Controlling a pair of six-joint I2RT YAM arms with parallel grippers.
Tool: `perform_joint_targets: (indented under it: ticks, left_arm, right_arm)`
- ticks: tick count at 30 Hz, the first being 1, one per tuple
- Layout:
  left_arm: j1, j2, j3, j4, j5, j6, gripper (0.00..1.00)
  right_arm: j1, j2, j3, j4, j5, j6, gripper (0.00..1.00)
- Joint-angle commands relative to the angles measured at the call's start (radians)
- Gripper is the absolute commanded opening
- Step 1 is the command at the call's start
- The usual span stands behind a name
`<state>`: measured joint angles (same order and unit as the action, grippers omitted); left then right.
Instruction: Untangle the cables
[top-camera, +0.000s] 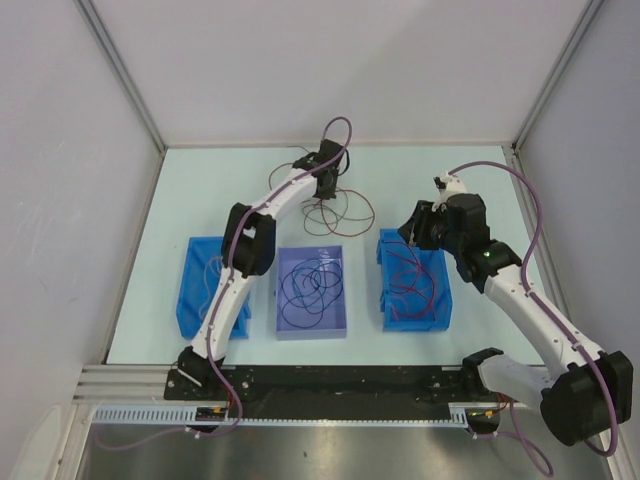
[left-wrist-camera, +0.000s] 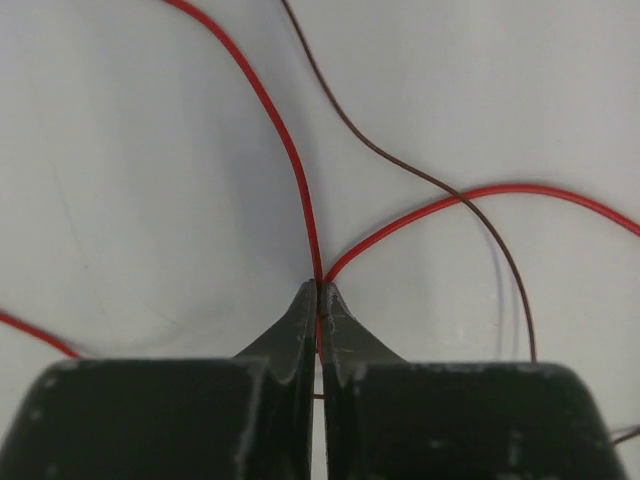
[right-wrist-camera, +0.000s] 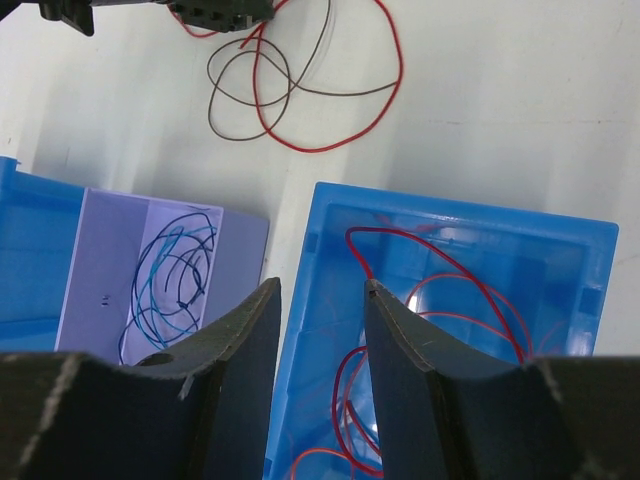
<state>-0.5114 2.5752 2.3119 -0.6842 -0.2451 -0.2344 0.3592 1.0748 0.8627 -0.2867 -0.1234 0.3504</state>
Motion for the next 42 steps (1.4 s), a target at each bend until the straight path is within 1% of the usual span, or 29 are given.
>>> perform_joint_targets:
  ticks: [1, 6, 9, 10, 13, 14, 18, 20, 21, 22, 23, 24, 25, 26, 27, 28, 29, 31, 36, 39, 42]
  left_arm:
    - [0.039, -0.018, 0.015, -0.040, -0.125, 0.044, 0.00]
    - [0.146, -0.119, -0.035, -0.026, -0.151, 0.049, 0.00]
    - [0.168, -0.179, -0.045, -0.014, -0.169, 0.067, 0.00]
    - [0.168, -0.223, -0.049, -0.009, -0.168, 0.069, 0.00]
    - [0.169, -0.303, -0.081, 0.002, -0.126, 0.052, 0.00]
    - [0.168, -0.322, -0.098, 0.006, -0.082, 0.046, 0.01]
    - [0.168, -0.414, -0.239, 0.048, -0.024, 0.014, 0.04]
    - [0.165, -0.461, -0.290, 0.067, -0.010, -0.002, 0.03]
    - [0.166, -0.478, -0.349, 0.078, 0.009, -0.014, 0.04]
    - [0.163, -0.525, -0.388, 0.127, 0.027, -0.019, 0.19]
    - [0.160, -0.545, -0.469, 0.155, 0.064, -0.019, 0.39]
    - [0.157, -0.564, -0.503, 0.184, 0.066, -0.019, 0.55]
    - [0.151, -0.573, -0.532, 0.204, 0.060, -0.019, 0.76]
    - [0.151, -0.561, -0.529, 0.198, 0.046, -0.019, 0.82]
    - [0.151, -0.544, -0.516, 0.183, 0.034, -0.022, 0.86]
    - [0.151, -0.524, -0.494, 0.161, 0.023, -0.023, 0.87]
    - [0.151, -0.473, -0.444, 0.108, 0.014, -0.025, 0.87]
    - [0.151, -0.429, -0.402, 0.071, -0.011, -0.028, 0.87]
    - [0.151, -0.348, -0.365, 0.080, -0.016, -0.010, 0.83]
    - [0.157, -0.285, -0.304, 0.051, -0.017, 0.000, 0.80]
    - [0.165, -0.242, -0.276, 0.051, 0.004, 0.000, 0.75]
  right_arm:
    - [-0.005, -0.001, 0.048, 0.027, -0.021, 0.007, 0.43]
    - [-0.005, 0.000, 0.048, 0.038, -0.030, 0.018, 0.42]
    - [-0.003, 0.011, 0.048, 0.056, -0.047, 0.031, 0.42]
    - [-0.005, 0.014, 0.048, 0.064, -0.051, 0.033, 0.41]
    - [-0.005, 0.033, 0.053, 0.087, -0.071, 0.053, 0.41]
    - [-0.005, 0.037, 0.058, 0.096, -0.076, 0.056, 0.41]
    - [-0.002, 0.051, 0.062, 0.107, -0.091, 0.065, 0.41]
    - [-0.002, 0.056, 0.062, 0.107, -0.093, 0.065, 0.41]
    - [-0.002, 0.057, 0.064, 0.109, -0.094, 0.062, 0.41]
    - [-0.003, 0.059, 0.064, 0.109, -0.093, 0.062, 0.41]
    - [-0.002, 0.060, 0.065, 0.110, -0.096, 0.064, 0.41]
    - [-0.002, 0.063, 0.064, 0.110, -0.096, 0.062, 0.41]
    - [0.000, 0.069, 0.065, 0.115, -0.101, 0.064, 0.40]
    - [-0.002, 0.071, 0.065, 0.116, -0.102, 0.065, 0.41]
    - [0.000, 0.073, 0.065, 0.119, -0.105, 0.067, 0.41]
    - [-0.003, 0.076, 0.067, 0.123, -0.110, 0.068, 0.41]
    - [0.000, 0.074, 0.067, 0.123, -0.111, 0.068, 0.41]
    - [-0.002, 0.071, 0.067, 0.115, -0.108, 0.064, 0.41]
    - [-0.002, 0.065, 0.067, 0.089, -0.091, 0.045, 0.41]
    - [-0.002, 0.062, 0.067, 0.083, -0.087, 0.039, 0.41]
    - [-0.002, 0.062, 0.067, 0.077, -0.081, 0.035, 0.41]
